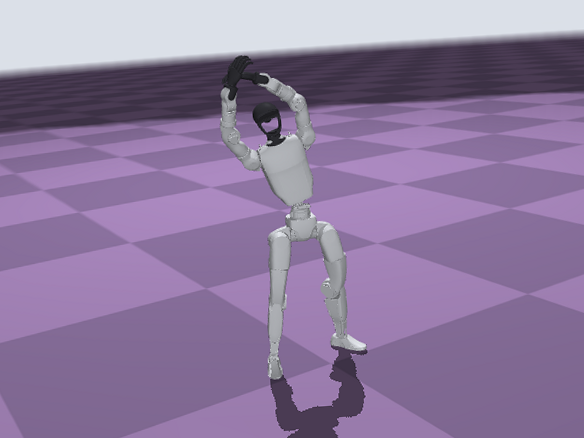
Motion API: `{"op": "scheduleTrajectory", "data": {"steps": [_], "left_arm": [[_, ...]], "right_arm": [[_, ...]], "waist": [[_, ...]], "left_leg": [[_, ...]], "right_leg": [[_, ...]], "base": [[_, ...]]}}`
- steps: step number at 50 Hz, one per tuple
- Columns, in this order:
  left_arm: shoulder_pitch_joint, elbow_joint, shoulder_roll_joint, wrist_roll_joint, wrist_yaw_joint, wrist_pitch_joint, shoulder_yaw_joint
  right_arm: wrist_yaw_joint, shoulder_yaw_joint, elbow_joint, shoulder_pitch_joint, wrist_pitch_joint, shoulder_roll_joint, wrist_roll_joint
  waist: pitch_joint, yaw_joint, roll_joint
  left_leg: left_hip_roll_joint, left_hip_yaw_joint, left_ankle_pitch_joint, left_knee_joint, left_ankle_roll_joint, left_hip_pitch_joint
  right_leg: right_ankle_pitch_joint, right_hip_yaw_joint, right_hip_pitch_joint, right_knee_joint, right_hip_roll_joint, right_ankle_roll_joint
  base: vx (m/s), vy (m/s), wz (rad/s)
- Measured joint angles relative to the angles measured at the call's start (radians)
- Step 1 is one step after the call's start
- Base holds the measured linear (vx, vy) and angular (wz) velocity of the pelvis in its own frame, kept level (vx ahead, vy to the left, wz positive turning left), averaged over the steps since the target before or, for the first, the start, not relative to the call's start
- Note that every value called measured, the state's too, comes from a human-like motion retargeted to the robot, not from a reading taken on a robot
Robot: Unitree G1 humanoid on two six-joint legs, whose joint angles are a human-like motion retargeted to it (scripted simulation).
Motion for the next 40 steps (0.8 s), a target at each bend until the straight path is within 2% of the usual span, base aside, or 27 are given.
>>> {"op": "scheduleTrajectory", "data": {"steps": [11,21,23,26,33,35,37,40], "left_arm": [[0.001,-0.004,-0.056,0.055,-0.041,0.038,0.0],[0.005,-0.024,-0.083,0.082,-0.06,0.056,0.0],[0.006,-0.031,-0.089,0.085,-0.065,0.064,0.0],[-0.005,-0.032,-0.115,0.09,-0.066,0.055,0.0],[-0.019,-0.035,-0.149,0.101,-0.062,0.052,0.0],[-0.006,-0.044,-0.137,0.099,-0.064,0.071,0.0],[-0.001,-0.038,-0.138,0.092,-0.057,0.057,0.0],[0.001,-0.034,-0.124,0.07,-0.055,0.052,0.0]], "right_arm": [[0.029,-0.121,-0.01,0.087,0.023,-0.042,0.016],[0.043,-0.22,-0.015,0.151,0.035,-0.057,0.01],[0.044,-0.254,-0.013,0.168,0.044,-0.058,0.002],[0.045,-0.216,-0.041,0.176,0.009,-0.1,0.031],[0.051,-0.24,-0.054,0.202,0.003,-0.134,0.072],[0.053,-0.329,-0.026,0.224,0.052,-0.095,0.04],[0.053,-0.255,-0.053,0.219,0.012,-0.121,0.055],[0.047,-0.226,-0.057,0.201,0.002,-0.114,0.055]], "waist": [[0.013,-0.112,0.123],[0.012,-0.175,0.207],[0.008,-0.185,0.214],[0.005,-0.18,0.22],[0.012,-0.192,0.224],[0.02,-0.217,0.222],[0.02,-0.211,0.221],[0.023,-0.21,0.215]], "left_leg": [[-0.024,0.008,0.03,-0.016,-0.001,-0.025],[-0.057,-0.005,0.054,-0.021,-0.001,-0.059],[-0.067,-0.01,0.058,-0.021,-0.001,-0.067],[-0.078,-0.015,0.062,-0.026,-0.001,-0.073],[-0.09,-0.022,0.068,-0.033,-0.001,-0.081],[-0.091,-0.024,0.068,-0.031,-0.001,-0.079],[-0.085,-0.022,0.067,-0.034,-0.001,-0.078],[-0.077,-0.018,0.066,-0.034,-0.001,-0.078]], "right_leg": [[0.002,0.014,-0.035,-0.001,-0.013,0.0],[0.004,0.011,-0.061,-0.003,-0.043,0.0],[0.005,0.009,-0.064,-0.003,-0.051,0.0],[0.004,0.005,-0.069,-0.004,-0.061,0.0],[0.0,0.002,-0.077,0.0,-0.073,0.0],[-0.001,0.002,-0.073,0.002,-0.075,0.0],[-0.004,0.002,-0.076,0.002,-0.069,0.0],[-0.004,0.006,-0.079,0.001,-0.061,0.0]], "base": [[0.0,0.0,0.0],[0.0,0.0,0.0],[0.0,0.0,0.0],[0.0,0.0,0.0],[0.0,0.0,0.0],[0.0,0.0,0.0],[0.0,0.0,0.0],[0.0,0.0,0.0]]}}
